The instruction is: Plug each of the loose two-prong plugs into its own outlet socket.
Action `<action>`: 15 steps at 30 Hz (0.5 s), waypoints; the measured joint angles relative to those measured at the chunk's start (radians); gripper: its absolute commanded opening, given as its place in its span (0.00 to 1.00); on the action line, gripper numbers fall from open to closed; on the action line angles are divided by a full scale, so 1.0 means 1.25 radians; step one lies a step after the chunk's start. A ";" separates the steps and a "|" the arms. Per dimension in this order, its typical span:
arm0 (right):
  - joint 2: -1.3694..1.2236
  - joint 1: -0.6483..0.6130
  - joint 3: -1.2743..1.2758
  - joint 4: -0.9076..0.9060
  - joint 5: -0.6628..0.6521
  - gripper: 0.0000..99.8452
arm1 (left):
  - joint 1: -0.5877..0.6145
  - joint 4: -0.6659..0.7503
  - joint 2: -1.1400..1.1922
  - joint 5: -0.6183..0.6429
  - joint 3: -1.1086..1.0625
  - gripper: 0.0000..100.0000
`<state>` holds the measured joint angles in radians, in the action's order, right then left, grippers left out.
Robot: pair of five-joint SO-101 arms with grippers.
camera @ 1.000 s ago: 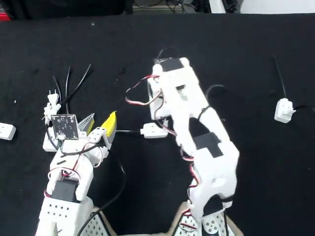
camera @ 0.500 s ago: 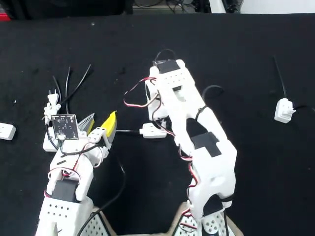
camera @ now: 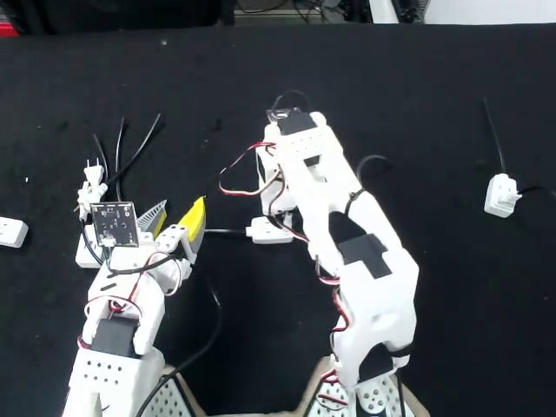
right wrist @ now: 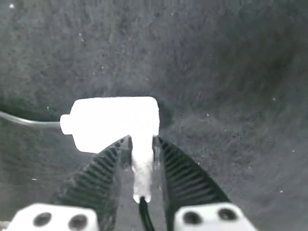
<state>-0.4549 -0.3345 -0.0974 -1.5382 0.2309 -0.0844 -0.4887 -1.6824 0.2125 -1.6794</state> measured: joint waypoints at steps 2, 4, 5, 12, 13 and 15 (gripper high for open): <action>0.000 -0.005 -0.005 0.000 -0.006 0.37 | 0.000 0.000 0.000 0.000 0.000 0.21; -0.001 -0.011 -0.022 -0.015 -0.014 0.42 | 0.000 0.000 0.000 0.000 0.000 0.21; -0.001 -0.016 -0.033 -0.028 -0.025 0.43 | 0.000 0.000 0.000 0.000 0.000 0.21; -0.001 -0.113 -0.196 -0.152 -0.195 0.43 | -0.004 0.000 0.000 0.000 0.000 0.21; -0.001 -0.126 -0.210 -0.152 -0.238 0.43 | -0.004 0.000 0.000 0.000 0.000 0.21; -0.001 -0.136 -0.218 -0.152 -0.335 0.43 | -0.004 0.000 0.000 0.000 0.000 0.21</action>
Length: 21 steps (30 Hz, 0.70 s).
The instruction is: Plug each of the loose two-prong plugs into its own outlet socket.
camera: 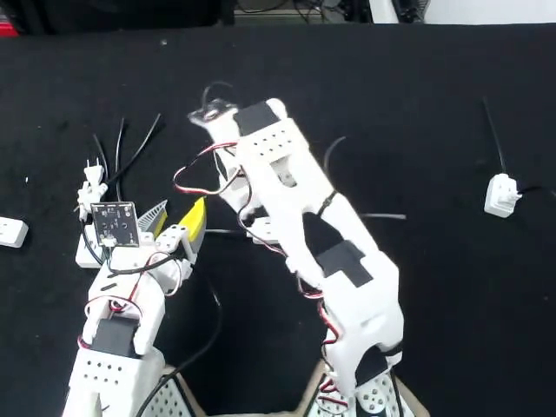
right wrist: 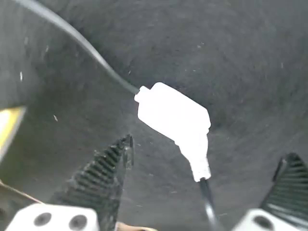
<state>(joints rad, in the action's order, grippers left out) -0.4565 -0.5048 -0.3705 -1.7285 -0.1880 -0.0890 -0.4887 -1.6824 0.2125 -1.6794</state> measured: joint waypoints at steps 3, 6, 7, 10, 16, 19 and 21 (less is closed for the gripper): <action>0.000 0.004 0.000 -0.001 -0.166 0.43 | 0.000 0.000 0.000 0.000 0.000 0.21; 0.000 0.007 0.026 -0.001 -0.319 0.43 | 0.000 0.000 0.000 0.000 -0.001 0.21; 0.000 0.016 0.038 -0.001 -0.362 0.43 | 0.000 0.000 0.000 0.000 -0.001 0.21; 0.000 0.048 0.086 -0.001 -0.485 0.43 | 0.000 0.000 0.000 0.000 -0.002 0.21; 0.000 0.076 0.217 0.065 -0.625 0.38 | 0.000 0.000 0.000 0.000 -0.004 0.21; 0.000 0.077 0.293 0.152 -0.636 0.21 | 0.000 0.000 0.000 0.000 -0.004 0.21; 0.000 0.077 0.333 0.223 -0.638 0.02 | 0.000 0.000 0.000 0.000 -0.004 0.21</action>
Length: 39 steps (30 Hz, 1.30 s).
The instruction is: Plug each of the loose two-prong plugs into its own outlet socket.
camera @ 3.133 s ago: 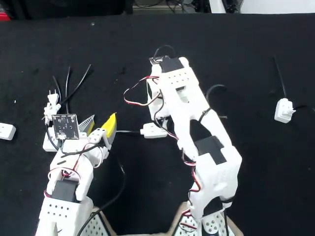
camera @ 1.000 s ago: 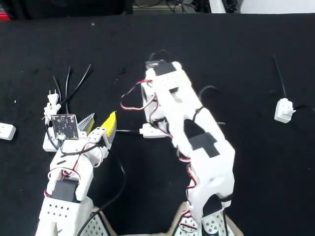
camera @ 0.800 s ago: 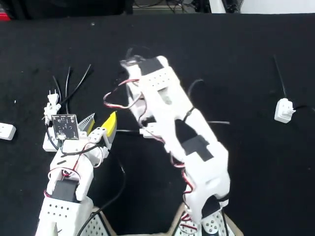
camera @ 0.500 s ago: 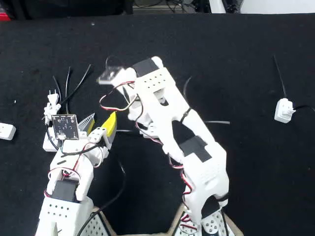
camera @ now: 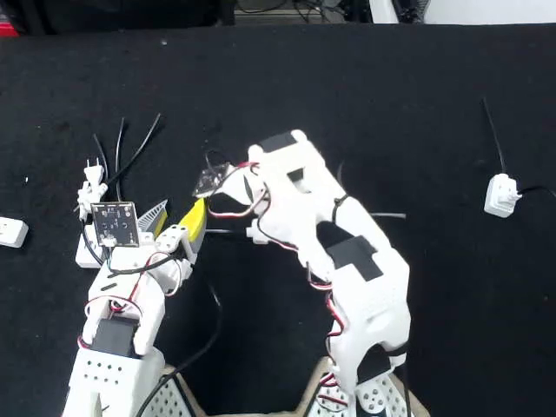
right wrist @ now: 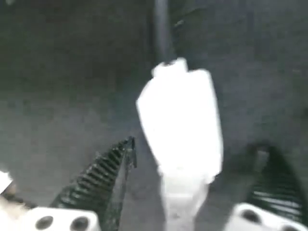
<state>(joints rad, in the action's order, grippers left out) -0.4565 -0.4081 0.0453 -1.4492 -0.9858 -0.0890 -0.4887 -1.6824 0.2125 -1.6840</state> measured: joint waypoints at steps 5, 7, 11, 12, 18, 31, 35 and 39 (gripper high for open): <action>0.002 0.015 0.012 0.086 0.064 0.02 | 0.000 0.000 0.000 0.000 0.000 0.21; 0.001 0.031 -0.007 0.085 0.112 0.01 | 0.000 0.000 0.000 0.000 0.000 0.21; 0.021 0.080 -0.058 0.012 0.185 0.01 | 0.000 0.000 0.000 0.000 0.000 0.21; 0.038 0.096 -0.075 -0.012 0.212 0.01 | 0.000 0.000 0.000 0.000 0.000 0.21; 0.110 0.276 -0.210 -0.119 0.476 0.01 | 0.000 0.000 0.000 0.000 0.000 0.21; -0.036 0.615 -0.466 -0.141 0.620 0.01 | 0.000 0.000 0.000 0.000 0.000 0.21; -0.152 0.651 -0.561 -0.141 0.620 0.01 | 0.000 0.000 0.000 0.000 0.000 0.21; -0.260 0.652 -0.687 -0.141 0.620 0.01 | 0.000 0.000 0.000 0.000 0.000 0.21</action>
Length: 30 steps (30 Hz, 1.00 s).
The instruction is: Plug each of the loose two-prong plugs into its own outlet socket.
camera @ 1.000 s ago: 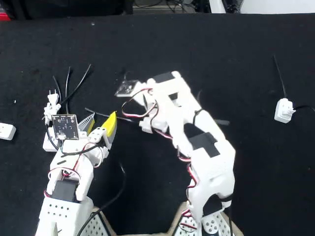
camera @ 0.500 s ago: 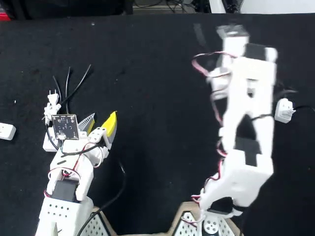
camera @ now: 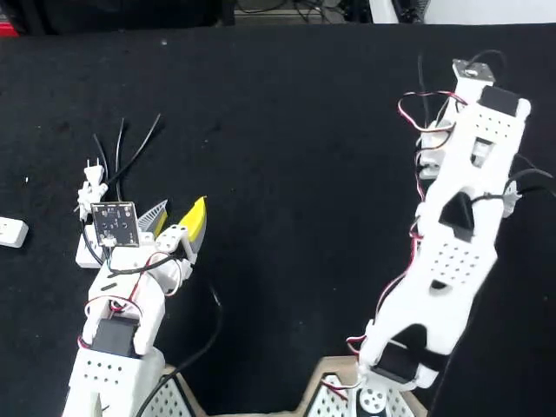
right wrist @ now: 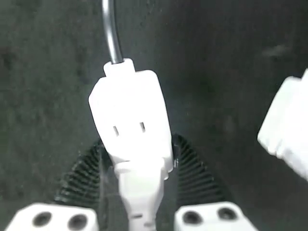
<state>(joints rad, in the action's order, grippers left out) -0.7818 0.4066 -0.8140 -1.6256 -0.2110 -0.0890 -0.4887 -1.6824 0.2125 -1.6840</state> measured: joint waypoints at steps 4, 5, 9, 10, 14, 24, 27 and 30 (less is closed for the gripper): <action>-0.108 0.000 -0.126 -0.034 0.000 0.01 | 0.002 0.000 0.000 0.000 0.000 0.21; -0.130 0.005 -0.163 -0.047 0.000 0.01 | 0.007 0.000 0.000 0.000 0.000 0.21; -0.201 0.052 -0.301 -0.081 0.000 0.01 | 0.012 0.000 0.000 0.000 0.000 0.21; -0.215 0.061 -0.325 -0.083 0.000 0.01 | 0.012 0.000 0.000 0.000 0.000 0.21; -0.248 0.092 -0.381 -0.083 0.000 0.01 | 0.012 0.000 0.000 0.000 0.000 0.21; -0.320 0.103 -0.382 -0.083 -0.036 0.01 | 0.012 0.000 0.000 0.000 0.000 0.21; -0.333 0.104 -0.382 -0.083 -0.037 0.01 | 0.012 0.000 0.000 0.000 0.000 0.21; -0.333 0.122 -0.382 -0.083 -0.037 0.02 | 0.012 0.000 0.000 0.000 0.000 0.21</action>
<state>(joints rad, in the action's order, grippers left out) -1.1976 0.5585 -1.2912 -1.7300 -0.2570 -0.0736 -0.4887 -1.6824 0.2125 -1.6840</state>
